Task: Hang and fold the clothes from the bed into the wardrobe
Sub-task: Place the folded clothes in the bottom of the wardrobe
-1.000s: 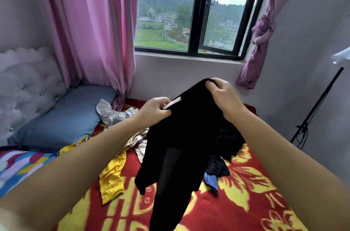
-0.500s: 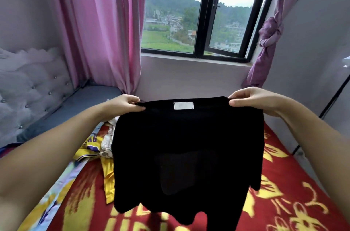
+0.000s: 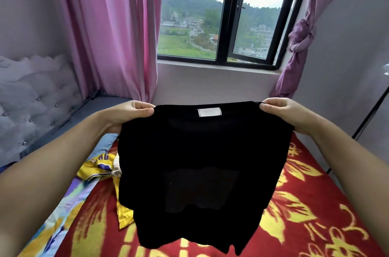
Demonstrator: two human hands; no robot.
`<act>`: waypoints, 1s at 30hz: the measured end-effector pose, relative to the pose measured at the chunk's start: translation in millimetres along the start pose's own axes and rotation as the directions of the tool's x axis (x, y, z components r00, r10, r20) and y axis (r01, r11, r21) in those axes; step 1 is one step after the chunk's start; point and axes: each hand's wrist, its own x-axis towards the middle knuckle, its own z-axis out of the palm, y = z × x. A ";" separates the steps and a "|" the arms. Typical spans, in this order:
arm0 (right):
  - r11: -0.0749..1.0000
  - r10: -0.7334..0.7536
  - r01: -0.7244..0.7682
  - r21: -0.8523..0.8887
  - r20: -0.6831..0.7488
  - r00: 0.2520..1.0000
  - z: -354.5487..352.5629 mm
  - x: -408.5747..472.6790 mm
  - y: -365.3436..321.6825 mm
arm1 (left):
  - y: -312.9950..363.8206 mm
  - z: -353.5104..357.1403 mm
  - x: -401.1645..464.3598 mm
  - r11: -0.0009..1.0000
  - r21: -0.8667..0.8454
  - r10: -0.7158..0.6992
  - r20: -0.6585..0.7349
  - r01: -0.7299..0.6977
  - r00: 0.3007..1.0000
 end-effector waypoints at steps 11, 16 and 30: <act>0.987 0.139 -0.099 0.128 -0.359 0.923 47.2 27.9 -14.5 | 14.2 56.4 20.2 0.907 0.421 0.239 -0.556 0.022 0.796; 0.984 0.007 0.055 0.170 -0.344 0.939 120.8 35.0 -33.1 | 37.6 122.9 35.7 0.997 -0.065 -0.062 -0.443 0.037 0.895; 0.952 -0.259 0.259 -0.165 0.025 0.966 135.8 13.0 -42.8 | 60.7 120.5 17.7 0.834 0.534 0.353 -0.322 -0.139 0.878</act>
